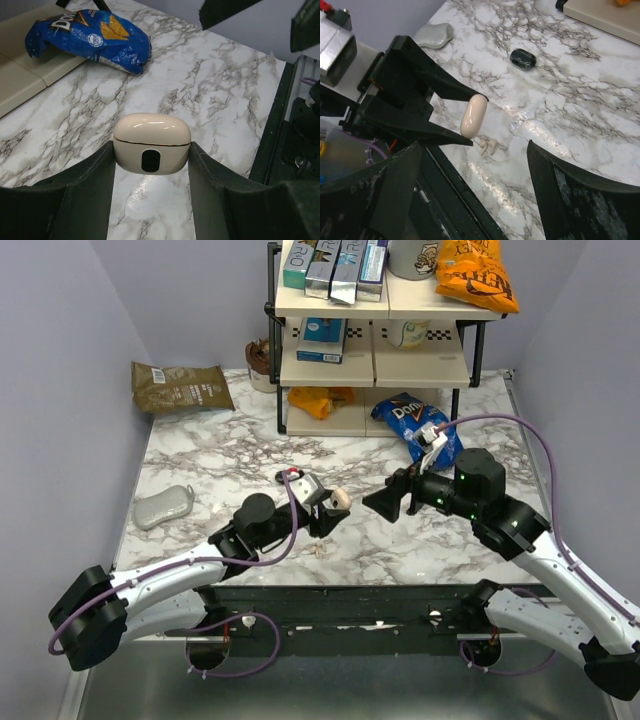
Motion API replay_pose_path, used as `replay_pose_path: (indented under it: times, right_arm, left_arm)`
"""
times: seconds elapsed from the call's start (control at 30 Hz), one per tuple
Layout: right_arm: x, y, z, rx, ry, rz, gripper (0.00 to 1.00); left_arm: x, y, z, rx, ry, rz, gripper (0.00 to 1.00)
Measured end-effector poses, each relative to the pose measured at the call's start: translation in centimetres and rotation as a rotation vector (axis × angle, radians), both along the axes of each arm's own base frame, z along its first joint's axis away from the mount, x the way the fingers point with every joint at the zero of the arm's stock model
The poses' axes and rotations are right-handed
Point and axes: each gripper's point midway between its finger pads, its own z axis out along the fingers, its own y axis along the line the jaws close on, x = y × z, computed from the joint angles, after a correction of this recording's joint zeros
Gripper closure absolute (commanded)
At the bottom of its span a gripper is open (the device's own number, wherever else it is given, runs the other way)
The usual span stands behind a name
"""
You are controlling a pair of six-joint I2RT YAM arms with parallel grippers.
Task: Insert the wireless bluetooth earbuds into the charging case
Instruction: Pick up the charging case at the center of the board, then open the charging case.
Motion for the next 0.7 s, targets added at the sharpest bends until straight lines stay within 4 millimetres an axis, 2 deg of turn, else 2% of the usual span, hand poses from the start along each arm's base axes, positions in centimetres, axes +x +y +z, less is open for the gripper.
replay_pose_path:
  times: [0.17, 0.27, 0.5, 0.7]
  right_arm:
    - [-0.3, 0.9, 2.0, 0.005, -0.020, 0.047, 0.07]
    - [-0.6, 1.9, 2.0, -0.016, -0.010, 0.082, 0.08]
    - [-0.6, 3.2, -1.3, -0.113, 0.079, 0.106, 0.11]
    - [-0.1, 3.4, -3.0, -0.161, 0.114, 0.088, 0.13]
  left_arm:
    - [-1.6, -0.3, 0.2, -0.001, -0.059, 0.002, 1.00]
    - [-1.9, -0.4, 0.1, 0.018, -0.089, 0.015, 1.00]
    - [-1.7, -0.1, 0.4, 0.054, -0.156, 0.060, 1.00]
    - [-1.7, 0.3, 1.4, 0.050, -0.197, 0.085, 1.00]
